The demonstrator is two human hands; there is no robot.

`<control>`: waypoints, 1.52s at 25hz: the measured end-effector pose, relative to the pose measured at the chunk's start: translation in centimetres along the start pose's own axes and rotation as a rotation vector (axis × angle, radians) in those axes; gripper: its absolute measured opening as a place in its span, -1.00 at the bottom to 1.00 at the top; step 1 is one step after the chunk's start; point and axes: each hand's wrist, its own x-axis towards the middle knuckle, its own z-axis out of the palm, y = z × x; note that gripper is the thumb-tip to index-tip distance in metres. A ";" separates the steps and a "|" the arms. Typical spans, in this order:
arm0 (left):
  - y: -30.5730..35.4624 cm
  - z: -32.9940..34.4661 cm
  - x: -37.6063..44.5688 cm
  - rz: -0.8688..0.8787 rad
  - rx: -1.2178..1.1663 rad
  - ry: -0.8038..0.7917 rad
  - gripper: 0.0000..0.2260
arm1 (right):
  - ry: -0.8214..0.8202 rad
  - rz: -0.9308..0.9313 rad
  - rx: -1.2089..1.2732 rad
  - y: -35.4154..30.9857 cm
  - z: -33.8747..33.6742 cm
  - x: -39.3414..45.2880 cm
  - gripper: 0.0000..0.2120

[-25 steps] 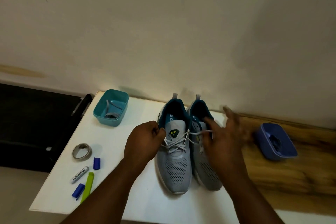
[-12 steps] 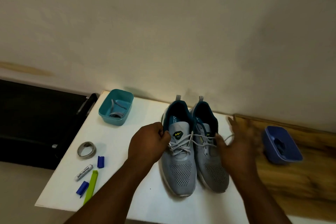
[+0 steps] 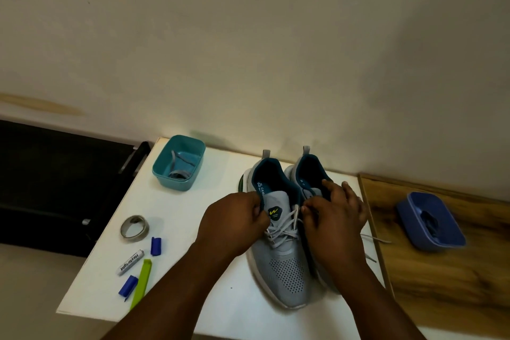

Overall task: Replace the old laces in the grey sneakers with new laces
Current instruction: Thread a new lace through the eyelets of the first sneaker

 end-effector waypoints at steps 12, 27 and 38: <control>0.3 0.2 -0.7 0.165 0.050 -0.055 -0.74 | -0.155 0.032 0.105 -0.2 -0.9 -0.5 -0.88; 0.0 1.7 -1.1 0.021 0.044 0.068 -0.66 | -0.031 -0.024 0.196 0.2 -1.1 -0.3 -0.90; -0.4 1.4 -0.8 0.019 -0.009 0.052 -0.54 | -0.448 -0.055 -0.097 0.0 -3.9 -0.8 -0.93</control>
